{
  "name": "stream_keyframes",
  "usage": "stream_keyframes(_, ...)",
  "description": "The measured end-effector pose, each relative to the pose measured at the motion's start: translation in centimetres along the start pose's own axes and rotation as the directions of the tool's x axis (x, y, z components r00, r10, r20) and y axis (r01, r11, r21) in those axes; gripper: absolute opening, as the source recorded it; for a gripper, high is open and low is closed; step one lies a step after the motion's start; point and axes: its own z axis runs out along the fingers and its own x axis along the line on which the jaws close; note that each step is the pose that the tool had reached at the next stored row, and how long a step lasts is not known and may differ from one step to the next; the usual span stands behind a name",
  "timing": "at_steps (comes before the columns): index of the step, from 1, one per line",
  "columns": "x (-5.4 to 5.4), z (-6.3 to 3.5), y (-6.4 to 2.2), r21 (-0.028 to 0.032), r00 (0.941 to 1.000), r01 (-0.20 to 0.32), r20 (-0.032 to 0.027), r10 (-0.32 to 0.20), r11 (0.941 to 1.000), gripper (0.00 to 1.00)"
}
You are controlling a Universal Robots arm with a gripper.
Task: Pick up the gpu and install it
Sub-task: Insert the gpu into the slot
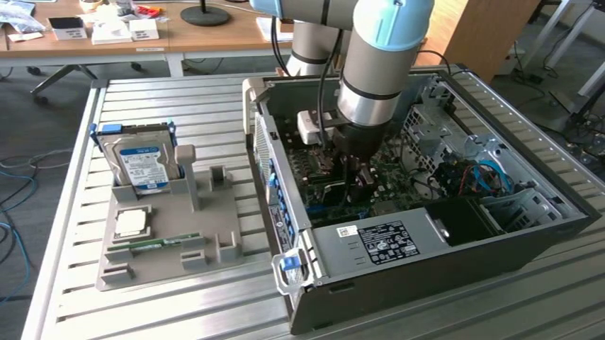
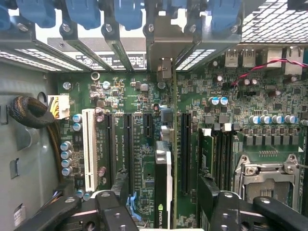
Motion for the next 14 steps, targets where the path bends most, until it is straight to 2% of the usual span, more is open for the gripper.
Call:
stream_keyframes(6, 0.0, -1.1, -0.03, 0.0, 1.0, 0.0, 0.0001, 0.0, 1.0, 0.69)
stream_keyframes(14, -0.1, -3.11, -0.09, 0.0, 1.0, 0.0, 0.0, 0.0, 1.0, 0.69)
